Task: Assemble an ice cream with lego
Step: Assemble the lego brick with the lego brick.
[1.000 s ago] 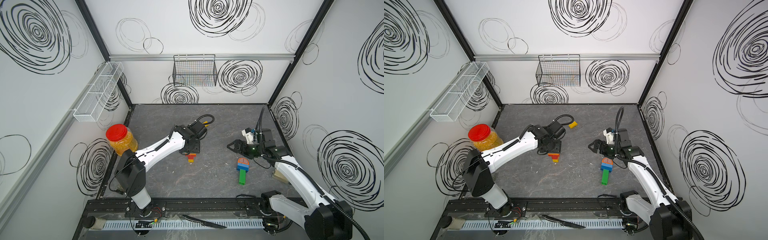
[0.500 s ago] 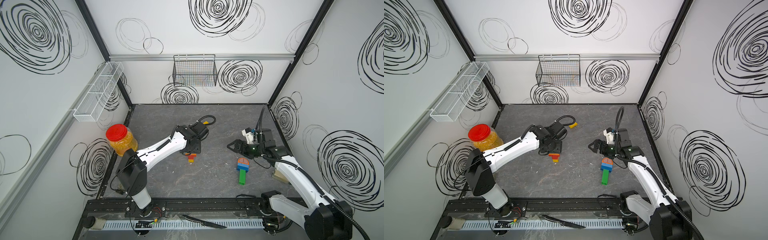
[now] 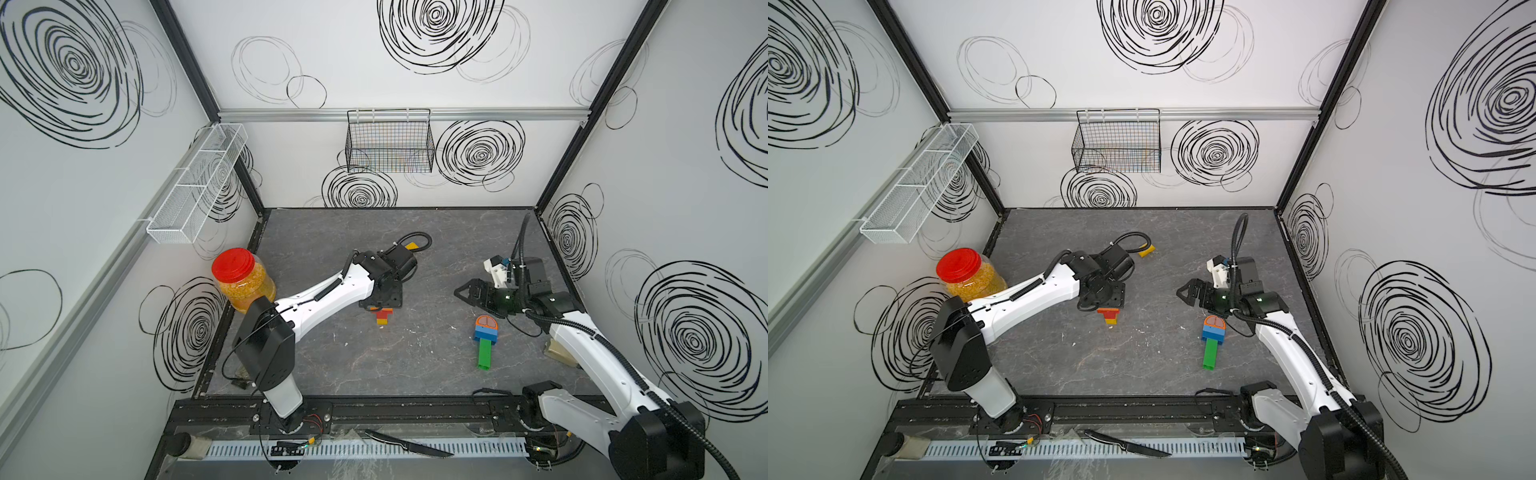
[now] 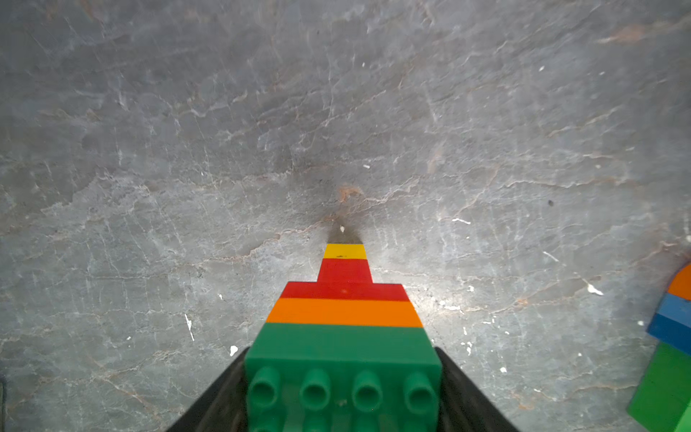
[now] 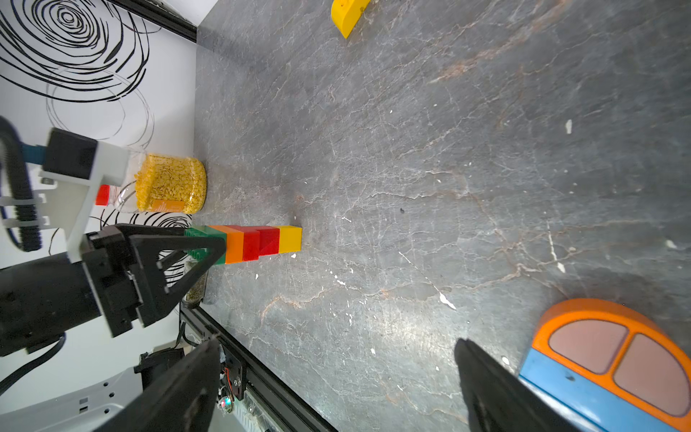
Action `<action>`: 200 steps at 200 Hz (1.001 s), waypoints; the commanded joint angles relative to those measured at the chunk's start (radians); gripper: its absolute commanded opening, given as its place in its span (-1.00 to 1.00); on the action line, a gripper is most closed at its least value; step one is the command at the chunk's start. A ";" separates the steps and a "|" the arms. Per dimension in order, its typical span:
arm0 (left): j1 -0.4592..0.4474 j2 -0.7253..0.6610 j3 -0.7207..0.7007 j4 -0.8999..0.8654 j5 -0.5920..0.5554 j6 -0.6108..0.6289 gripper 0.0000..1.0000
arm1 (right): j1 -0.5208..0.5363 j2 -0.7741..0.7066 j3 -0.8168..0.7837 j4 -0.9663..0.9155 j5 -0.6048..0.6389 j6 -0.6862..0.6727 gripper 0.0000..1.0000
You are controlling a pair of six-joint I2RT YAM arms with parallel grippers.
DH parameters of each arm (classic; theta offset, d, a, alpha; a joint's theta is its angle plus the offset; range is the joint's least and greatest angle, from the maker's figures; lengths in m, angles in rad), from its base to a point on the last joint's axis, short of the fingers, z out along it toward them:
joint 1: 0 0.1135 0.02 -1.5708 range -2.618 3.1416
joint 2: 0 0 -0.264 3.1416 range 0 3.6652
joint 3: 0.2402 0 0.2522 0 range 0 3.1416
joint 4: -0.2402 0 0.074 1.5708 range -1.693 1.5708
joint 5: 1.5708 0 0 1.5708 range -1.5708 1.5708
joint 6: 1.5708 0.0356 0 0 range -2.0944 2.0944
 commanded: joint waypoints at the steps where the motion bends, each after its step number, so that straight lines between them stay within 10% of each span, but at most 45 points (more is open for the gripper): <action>1: 0.008 0.044 -0.029 -0.085 0.033 -0.024 0.49 | -0.003 -0.009 0.034 0.005 -0.005 -0.004 1.00; 114: 0.013 -0.011 0.010 -0.069 0.024 -0.042 1.00 | 0.000 0.007 0.053 0.002 -0.002 -0.012 1.00; 200: 0.030 -0.209 -0.003 -0.026 0.017 -0.031 0.98 | 0.121 0.300 0.308 -0.025 0.123 -0.096 1.00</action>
